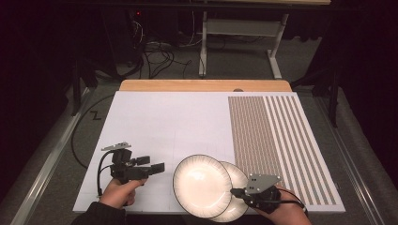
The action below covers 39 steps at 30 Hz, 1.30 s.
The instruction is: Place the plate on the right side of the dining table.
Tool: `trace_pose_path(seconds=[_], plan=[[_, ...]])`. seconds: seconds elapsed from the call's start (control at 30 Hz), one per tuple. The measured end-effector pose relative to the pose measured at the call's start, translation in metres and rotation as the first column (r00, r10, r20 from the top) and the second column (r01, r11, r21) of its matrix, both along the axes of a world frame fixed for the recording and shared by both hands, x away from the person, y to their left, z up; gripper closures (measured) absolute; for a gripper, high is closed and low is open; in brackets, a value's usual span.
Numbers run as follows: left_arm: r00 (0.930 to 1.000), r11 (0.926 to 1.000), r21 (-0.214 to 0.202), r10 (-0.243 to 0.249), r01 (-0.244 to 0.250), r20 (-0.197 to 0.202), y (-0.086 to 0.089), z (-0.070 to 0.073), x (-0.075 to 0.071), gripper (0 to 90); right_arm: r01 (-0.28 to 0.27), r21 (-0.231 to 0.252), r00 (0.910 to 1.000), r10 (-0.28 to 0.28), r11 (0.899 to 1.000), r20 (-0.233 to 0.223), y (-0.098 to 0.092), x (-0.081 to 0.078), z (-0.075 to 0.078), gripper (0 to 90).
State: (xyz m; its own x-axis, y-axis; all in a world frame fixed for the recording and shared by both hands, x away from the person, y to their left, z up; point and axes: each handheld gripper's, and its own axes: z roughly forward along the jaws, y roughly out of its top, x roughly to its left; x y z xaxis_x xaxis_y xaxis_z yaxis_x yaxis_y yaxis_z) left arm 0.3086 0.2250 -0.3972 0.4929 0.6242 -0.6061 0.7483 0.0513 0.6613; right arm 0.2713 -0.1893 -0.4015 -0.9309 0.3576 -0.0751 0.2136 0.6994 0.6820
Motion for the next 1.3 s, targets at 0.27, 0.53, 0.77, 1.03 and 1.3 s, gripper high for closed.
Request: trace_pose_path(seconds=[0.27, 0.53, 0.77, 1.03, 1.3], plan=[[0.9941, 0.998, -0.045, -0.049, 0.045, -0.097, 0.001, 0.0, 0.003, 1.6, -0.001, 0.001, 1.0, 0.001, 1.0, 0.001, 0.0, 0.0, 0.0, 90.0], [0.9767, 0.9905, -0.116, -0.095, 0.074, -0.192, 0.0, -0.001, 0.004, 2.1, -0.001, 0.003, 1.0, 0.001, 1.0, -0.001, 0.0, 0.0, 0.0, 90.0], [0.9512, 0.9793, -0.179, -0.142, 0.095, -0.274, -0.001, -0.005, 0.005, 4.1, -0.004, 0.004, 1.0, 0.004, 1.0, 0.0, 0.0, 0.0, 0.0, 90.0], [0.9285, 0.9727, -0.208, -0.169, 0.103, -0.331, -0.007, -0.006, 0.004, 6.8, -0.005, 0.002, 1.0, 0.005, 1.0, -0.001, 0.0, 0.0, 0.0, 90.0], [0.8945, 0.9763, -0.19, -0.176, 0.105, -0.411, -0.016, -0.005, 0.005, 7.3, -0.006, 0.001, 1.0, 0.006, 1.0, 0.001, 0.0, -0.001, 0.0, 90.0]])
